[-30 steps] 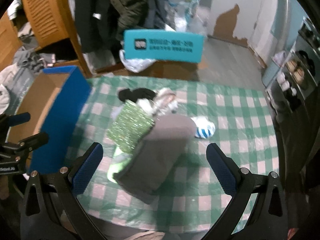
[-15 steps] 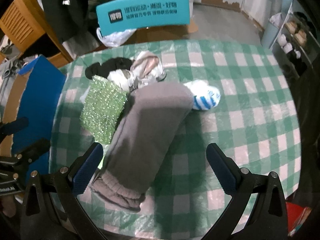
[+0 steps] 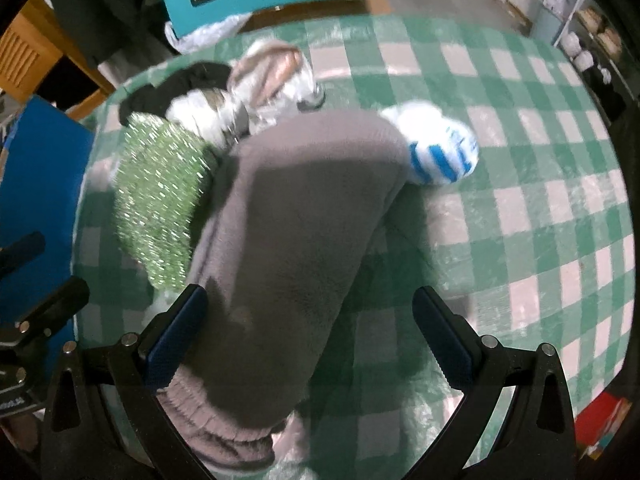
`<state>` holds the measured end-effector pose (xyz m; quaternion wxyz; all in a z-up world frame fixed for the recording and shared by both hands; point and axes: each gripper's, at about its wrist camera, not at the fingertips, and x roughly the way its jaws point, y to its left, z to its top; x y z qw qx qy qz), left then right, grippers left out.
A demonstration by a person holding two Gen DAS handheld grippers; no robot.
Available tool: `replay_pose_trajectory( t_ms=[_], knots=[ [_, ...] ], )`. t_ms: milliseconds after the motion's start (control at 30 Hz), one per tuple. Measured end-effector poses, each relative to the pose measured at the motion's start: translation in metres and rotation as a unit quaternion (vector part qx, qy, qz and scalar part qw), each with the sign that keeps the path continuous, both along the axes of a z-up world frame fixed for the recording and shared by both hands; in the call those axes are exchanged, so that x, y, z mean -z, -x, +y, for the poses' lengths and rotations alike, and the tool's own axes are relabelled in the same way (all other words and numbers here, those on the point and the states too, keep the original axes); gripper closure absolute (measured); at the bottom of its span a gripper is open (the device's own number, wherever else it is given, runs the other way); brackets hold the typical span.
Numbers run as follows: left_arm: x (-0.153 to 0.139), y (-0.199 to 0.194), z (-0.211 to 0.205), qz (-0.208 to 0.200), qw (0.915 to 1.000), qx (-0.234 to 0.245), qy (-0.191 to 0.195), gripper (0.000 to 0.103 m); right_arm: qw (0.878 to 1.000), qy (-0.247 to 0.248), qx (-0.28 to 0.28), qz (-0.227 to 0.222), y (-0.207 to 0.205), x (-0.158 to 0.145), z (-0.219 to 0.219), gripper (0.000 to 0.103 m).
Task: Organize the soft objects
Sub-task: 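Grasp the green glittery scrubber with the left gripper while the right gripper grasps the grey towel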
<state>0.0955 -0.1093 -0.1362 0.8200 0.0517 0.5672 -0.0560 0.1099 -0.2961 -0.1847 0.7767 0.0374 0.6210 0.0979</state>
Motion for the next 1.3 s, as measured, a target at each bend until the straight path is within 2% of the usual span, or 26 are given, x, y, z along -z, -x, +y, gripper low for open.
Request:
replay_pose_trajectory(
  t_ms=[100, 167, 200, 233, 300, 367, 567, 867, 1000, 1033, 1100, 1200, 1233, 1300],
  knots=[
    [0.003, -0.003, -0.004, 0.001, 1.0, 0.003, 0.003, 0.012, 1.0, -0.013, -0.004, 0.005, -0.001, 0.007, -0.001, 0.016],
    [0.004, -0.006, -0.005, 0.0, 1.0, 0.003, 0.006, 0.012, 0.999, -0.035, -0.008, 0.008, -0.001, 0.008, -0.004, 0.037],
    [0.004, -0.007, -0.006, -0.001, 1.0, 0.005, 0.008, 0.012, 0.999, -0.044, -0.009, 0.01, -0.001, 0.007, -0.006, 0.043],
    [0.005, -0.009, -0.008, 0.0, 1.0, 0.005, 0.008, 0.012, 0.999, -0.051, -0.009, 0.011, -0.001, 0.007, -0.008, 0.053],
    [0.008, -0.012, -0.01, 0.002, 0.9999, 0.006, 0.012, 0.012, 0.998, -0.059, -0.01, 0.008, 0.0, 0.003, -0.012, 0.066],
    [0.01, -0.014, -0.013, 0.004, 0.9998, 0.006, 0.018, 0.012, 0.998, -0.063, -0.017, 0.0, 0.002, -0.003, -0.015, 0.074],
    [0.017, -0.023, -0.027, 0.009, 0.9997, 0.007, 0.023, 0.012, 0.998, -0.045, -0.037, -0.022, 0.005, -0.014, -0.016, 0.078],
    [0.036, -0.033, -0.046, 0.022, 0.9993, 0.021, -0.02, 0.012, 0.998, -0.046, -0.029, -0.034, 0.001, -0.021, -0.025, 0.083],
    [0.042, -0.039, -0.047, 0.031, 0.9991, 0.015, -0.024, 0.013, 0.997, -0.051, -0.032, -0.038, -0.001, -0.025, -0.024, 0.083],
    [0.043, -0.04, -0.046, 0.031, 0.9992, 0.015, -0.02, 0.015, 0.997, -0.05, -0.034, -0.04, 0.001, -0.026, -0.025, 0.083],
    [0.044, -0.04, -0.046, 0.033, 0.9992, 0.018, -0.014, 0.03, 0.997, -0.049, -0.037, -0.044, 0.002, -0.029, -0.025, 0.084],
    [0.045, -0.038, -0.045, 0.042, 0.9988, 0.025, -0.008, 0.047, 0.997, -0.048, -0.04, -0.048, 0.003, -0.033, -0.024, 0.084],
    [0.045, -0.038, -0.044, 0.042, 0.9988, 0.026, -0.002, 0.05, 0.997, -0.049, -0.039, -0.049, 0.003, -0.034, -0.024, 0.084],
    [0.042, -0.035, -0.04, 0.044, 0.9986, 0.025, 0.013, 0.065, 0.997, -0.05, -0.038, -0.05, 0.002, -0.036, -0.023, 0.084]
  ],
)
